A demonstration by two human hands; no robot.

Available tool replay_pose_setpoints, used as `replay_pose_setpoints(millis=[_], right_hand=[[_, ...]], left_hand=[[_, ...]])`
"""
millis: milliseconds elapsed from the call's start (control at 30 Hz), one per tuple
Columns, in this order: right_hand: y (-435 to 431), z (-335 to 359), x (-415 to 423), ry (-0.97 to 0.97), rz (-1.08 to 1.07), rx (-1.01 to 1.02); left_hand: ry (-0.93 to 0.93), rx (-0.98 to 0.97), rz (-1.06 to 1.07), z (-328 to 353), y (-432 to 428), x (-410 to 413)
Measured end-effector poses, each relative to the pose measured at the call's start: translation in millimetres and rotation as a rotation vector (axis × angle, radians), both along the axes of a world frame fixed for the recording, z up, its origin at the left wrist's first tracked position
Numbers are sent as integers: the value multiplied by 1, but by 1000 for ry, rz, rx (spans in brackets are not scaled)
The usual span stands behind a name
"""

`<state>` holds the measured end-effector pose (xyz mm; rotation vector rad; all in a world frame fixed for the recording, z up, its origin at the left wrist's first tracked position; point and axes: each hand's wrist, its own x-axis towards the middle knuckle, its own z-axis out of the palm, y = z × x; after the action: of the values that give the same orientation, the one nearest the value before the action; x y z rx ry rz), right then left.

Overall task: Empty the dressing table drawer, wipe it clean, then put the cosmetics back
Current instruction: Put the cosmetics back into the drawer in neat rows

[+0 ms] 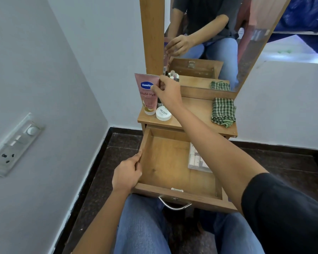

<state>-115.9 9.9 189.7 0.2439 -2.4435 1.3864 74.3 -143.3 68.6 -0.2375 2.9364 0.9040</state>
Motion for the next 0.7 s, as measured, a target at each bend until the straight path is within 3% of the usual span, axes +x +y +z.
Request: replay_pose_setpoints(millis=[167,300,433,533,700], right_hand=[[28,17,35,126,151,-80],[61,10,65,-19,425,-104],[85,-23,88,-311,610,262],[93,-55,105,-418,687,548],[95,-105,129,-538,703,704]], left_hand=[[6,0,-2,-1,0,0],[3,-9,2,-2,1,0],[5,-26,10,-4,0,-2],[11,-39,1,-4,0,-2],[14,-48,3,-4,0,-2]])
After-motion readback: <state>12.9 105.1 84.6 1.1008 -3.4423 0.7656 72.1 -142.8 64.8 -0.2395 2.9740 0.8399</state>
